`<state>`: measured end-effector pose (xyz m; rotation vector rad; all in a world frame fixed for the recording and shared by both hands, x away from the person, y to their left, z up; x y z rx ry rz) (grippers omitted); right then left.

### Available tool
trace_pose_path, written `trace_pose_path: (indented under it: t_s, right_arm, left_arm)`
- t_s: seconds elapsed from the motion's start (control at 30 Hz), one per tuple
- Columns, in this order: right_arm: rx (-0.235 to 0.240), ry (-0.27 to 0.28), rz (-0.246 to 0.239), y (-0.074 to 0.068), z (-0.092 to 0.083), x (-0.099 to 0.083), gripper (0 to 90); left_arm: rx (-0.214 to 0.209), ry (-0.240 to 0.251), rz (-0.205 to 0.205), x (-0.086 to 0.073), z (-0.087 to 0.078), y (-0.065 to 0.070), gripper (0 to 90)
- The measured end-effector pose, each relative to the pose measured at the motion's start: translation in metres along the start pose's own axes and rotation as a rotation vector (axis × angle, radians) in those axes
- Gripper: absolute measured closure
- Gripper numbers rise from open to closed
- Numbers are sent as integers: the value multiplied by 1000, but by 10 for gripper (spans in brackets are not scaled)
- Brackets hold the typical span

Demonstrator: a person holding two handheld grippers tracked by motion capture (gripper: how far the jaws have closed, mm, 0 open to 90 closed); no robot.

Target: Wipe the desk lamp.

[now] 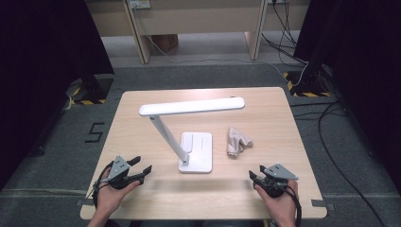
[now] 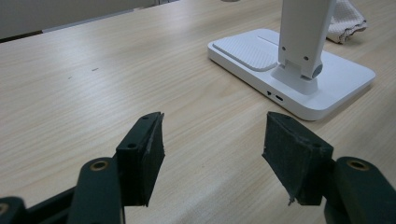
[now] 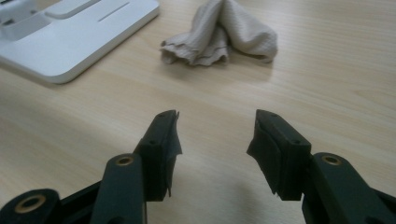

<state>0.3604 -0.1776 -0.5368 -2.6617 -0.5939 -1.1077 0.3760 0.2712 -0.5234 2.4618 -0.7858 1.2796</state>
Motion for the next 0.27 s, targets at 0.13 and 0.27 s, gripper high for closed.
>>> trace_pose_path:
  t_s: [0.13,0.27]
  right_arm:
    - [-25,28,28,9,1,-4,494]
    - [-18,43,42,9,1,-6,479]
  left_arm:
    - [13,24,-17,-5,-2,-2,369]
    - [-9,5,-45,-12,4,-2,371]
Point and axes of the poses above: each handheld gripper's, and its own axes: z roughly forward along the jaws, x roughly out of its top, y roughly to its right, the point moved 6 cm from there along z, roughly forward along the jaws, and after that the axes turned 11 degrees about -y, right-handed, at the moved point
